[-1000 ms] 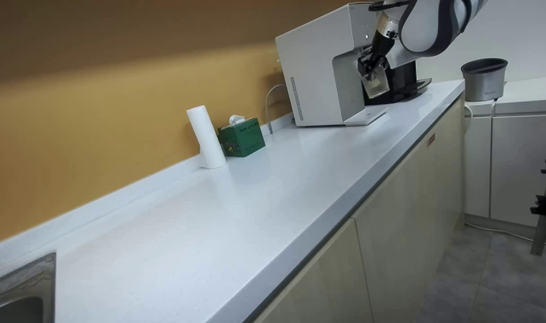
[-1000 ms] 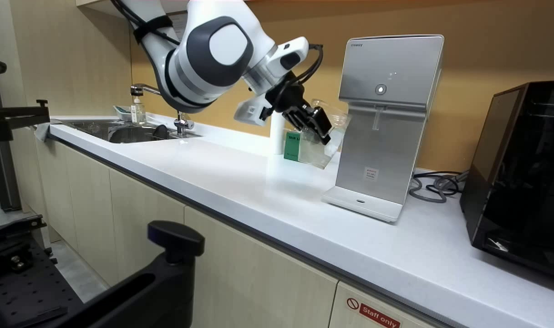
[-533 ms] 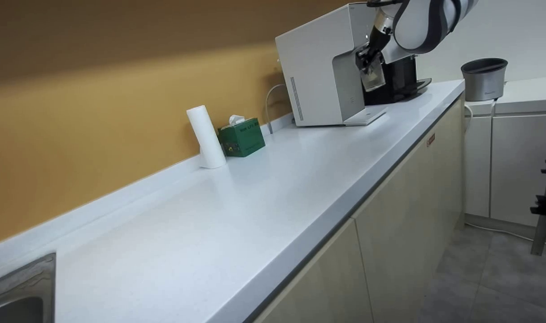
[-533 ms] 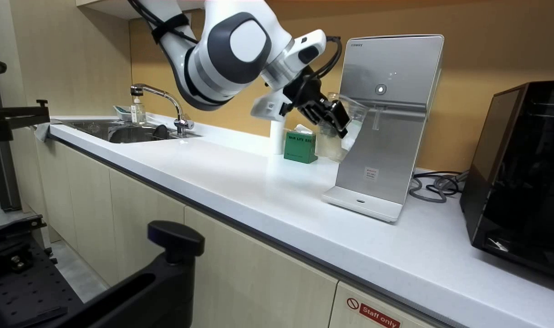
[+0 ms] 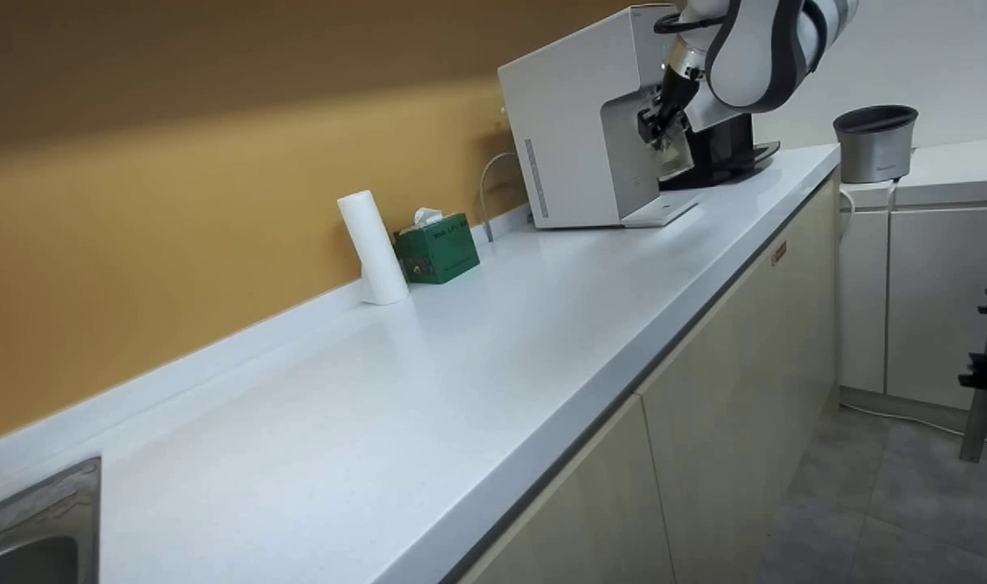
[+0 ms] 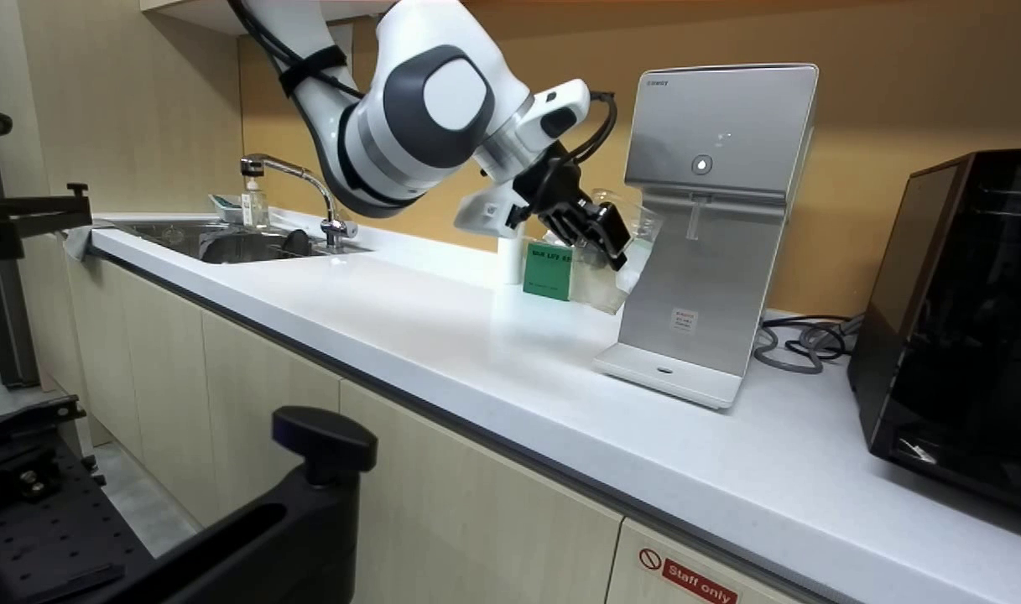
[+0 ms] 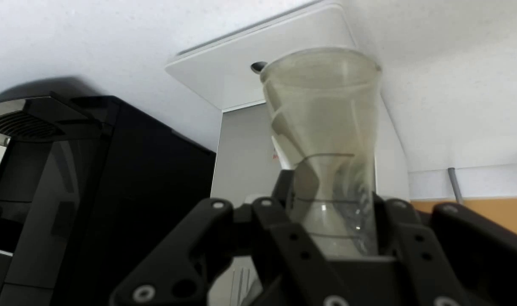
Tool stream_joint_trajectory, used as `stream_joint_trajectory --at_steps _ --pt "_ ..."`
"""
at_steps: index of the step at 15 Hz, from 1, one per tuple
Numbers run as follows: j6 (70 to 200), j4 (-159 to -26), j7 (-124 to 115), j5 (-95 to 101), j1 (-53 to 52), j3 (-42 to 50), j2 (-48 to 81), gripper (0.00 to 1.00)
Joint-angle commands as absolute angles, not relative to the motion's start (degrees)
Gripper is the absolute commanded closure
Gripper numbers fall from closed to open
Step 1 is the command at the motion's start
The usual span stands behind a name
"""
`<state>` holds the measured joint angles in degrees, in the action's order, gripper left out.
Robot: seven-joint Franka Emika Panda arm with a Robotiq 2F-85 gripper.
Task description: Put the cup on the coffee maker
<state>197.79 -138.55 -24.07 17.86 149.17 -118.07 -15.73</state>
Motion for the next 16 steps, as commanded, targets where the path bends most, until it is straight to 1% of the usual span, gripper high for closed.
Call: stream_joint_trajectory --at_steps 1,3,4,7,8,16 --pt "198.09 -139.13 -28.40 20.69 149.17 -117.65 -17.78 0.92" --pt "198.08 -139.80 -29.81 21.82 149.18 -117.55 -18.47 0.92" --pt "197.79 -139.74 -26.22 19.65 149.17 -118.07 -17.28 0.68" --pt "197.80 -140.28 -27.15 20.34 149.18 -118.03 -17.85 0.68" --pt "197.80 -140.29 -27.15 20.34 149.19 -118.03 -17.85 0.92" --pt "197.86 -137.84 -29.64 18.64 149.05 -119.02 -19.13 0.92"
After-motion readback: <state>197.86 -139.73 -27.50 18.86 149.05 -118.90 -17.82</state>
